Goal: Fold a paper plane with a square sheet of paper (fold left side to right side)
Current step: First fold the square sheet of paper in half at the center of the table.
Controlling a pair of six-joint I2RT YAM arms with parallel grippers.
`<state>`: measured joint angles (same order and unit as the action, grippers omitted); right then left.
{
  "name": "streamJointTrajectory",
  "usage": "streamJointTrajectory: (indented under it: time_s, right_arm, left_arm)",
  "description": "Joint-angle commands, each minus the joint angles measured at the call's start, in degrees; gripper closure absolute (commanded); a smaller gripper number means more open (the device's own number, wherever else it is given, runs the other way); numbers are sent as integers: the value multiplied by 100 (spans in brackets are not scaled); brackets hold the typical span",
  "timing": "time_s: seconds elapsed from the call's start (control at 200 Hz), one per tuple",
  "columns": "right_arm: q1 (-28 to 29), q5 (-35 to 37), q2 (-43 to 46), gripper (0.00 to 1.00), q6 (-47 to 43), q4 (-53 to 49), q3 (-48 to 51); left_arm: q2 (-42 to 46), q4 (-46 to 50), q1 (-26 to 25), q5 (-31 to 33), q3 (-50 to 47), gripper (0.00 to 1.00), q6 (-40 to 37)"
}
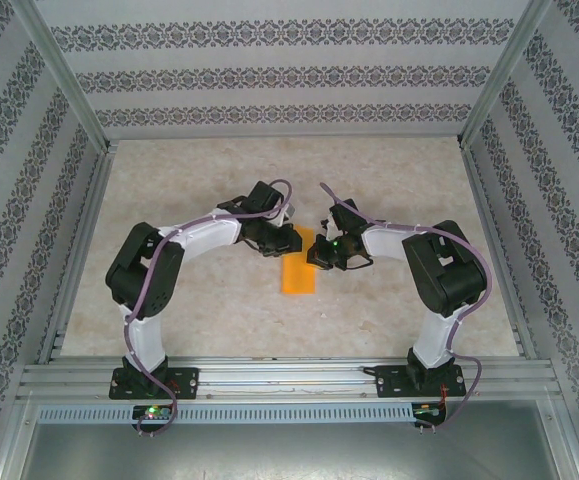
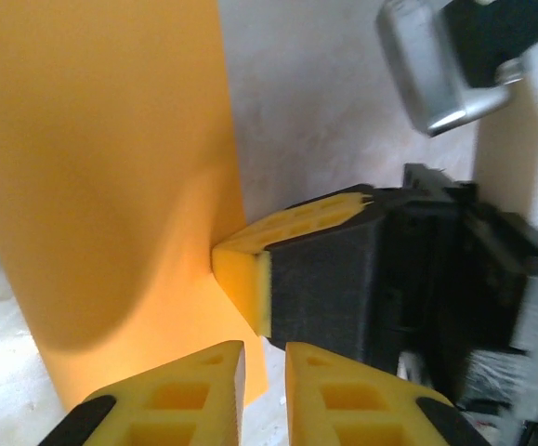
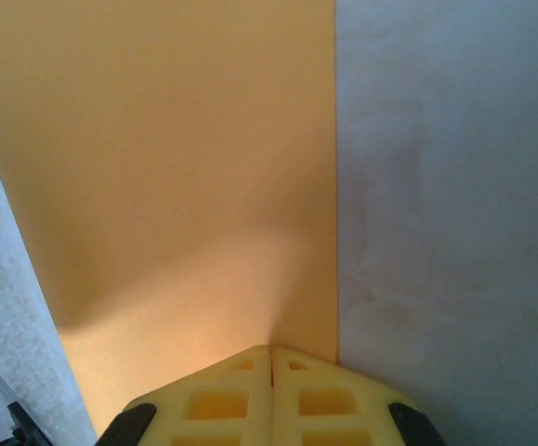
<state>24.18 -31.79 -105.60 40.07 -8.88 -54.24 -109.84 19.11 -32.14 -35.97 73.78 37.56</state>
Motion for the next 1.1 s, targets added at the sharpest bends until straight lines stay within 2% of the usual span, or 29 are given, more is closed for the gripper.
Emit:
streamJointTrajectory:
  time_s: [0.0,0.625,1.094]
  right_arm:
    - [58,603,-321,100,-166,-632,77]
    - [84,941,-391,100,-426,-1138,-86]
    - [78,1016,-488,100,-465,-1266,-148]
  left_arm:
    - [-174,-312,49,-264,-81,82,-88]
    - [-355,-280,99,383,-668,84,-171]
    - [46,-457,413,453,-1473,86,-130]
